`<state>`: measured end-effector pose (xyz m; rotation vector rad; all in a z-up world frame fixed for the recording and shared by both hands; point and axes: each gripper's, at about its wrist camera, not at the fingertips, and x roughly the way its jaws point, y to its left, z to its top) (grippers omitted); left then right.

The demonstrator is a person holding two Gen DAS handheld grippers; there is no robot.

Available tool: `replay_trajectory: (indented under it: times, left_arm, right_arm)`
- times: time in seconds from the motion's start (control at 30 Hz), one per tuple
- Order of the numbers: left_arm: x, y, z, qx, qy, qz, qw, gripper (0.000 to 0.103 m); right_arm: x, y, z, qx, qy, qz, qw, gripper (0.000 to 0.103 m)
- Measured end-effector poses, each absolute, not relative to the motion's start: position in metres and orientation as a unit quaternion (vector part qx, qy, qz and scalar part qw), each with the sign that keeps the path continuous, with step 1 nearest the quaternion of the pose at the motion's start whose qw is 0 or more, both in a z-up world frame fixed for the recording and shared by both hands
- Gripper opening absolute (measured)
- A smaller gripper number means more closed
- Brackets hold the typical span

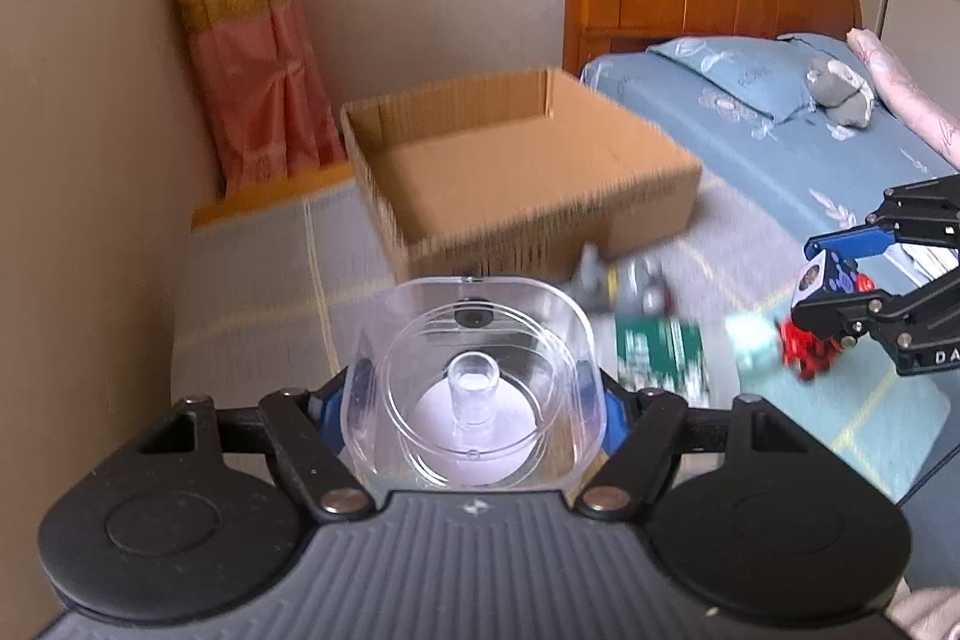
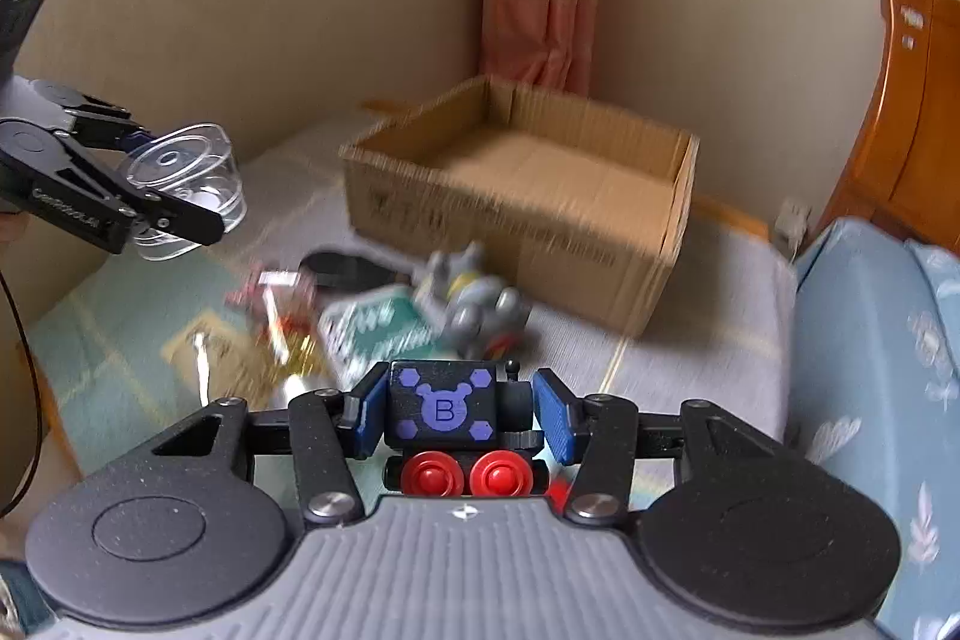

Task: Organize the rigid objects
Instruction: 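Carry clear cup into cardboard box and open left gripper while right drops black train there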

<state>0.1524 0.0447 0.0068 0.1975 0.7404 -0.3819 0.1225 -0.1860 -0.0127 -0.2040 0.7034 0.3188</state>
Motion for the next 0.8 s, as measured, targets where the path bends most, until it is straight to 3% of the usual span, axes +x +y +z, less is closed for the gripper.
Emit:
replay_trajectory:
  times: [0.33, 0.77, 0.8]
  left_arm:
    - [0.251, 0.025, 0.038, 0.089, 0.348, -0.167, 0.918, 0.073]
    - [0.341, -0.011, 0.028, 0.117, 0.366, -0.158, 0.909, 0.073]
    - [0.345, -0.012, 0.027, 0.118, 0.368, -0.156, 0.909, 0.073]
  right_arm:
    - [0.194, -0.200, 0.025, -0.103, 0.314, 0.139, 0.934, 0.056]
    - [0.281, -0.216, 0.027, -0.090, 0.321, 0.120, 0.935, 0.056]
    - [0.285, -0.217, 0.025, -0.088, 0.321, 0.119, 0.935, 0.060]
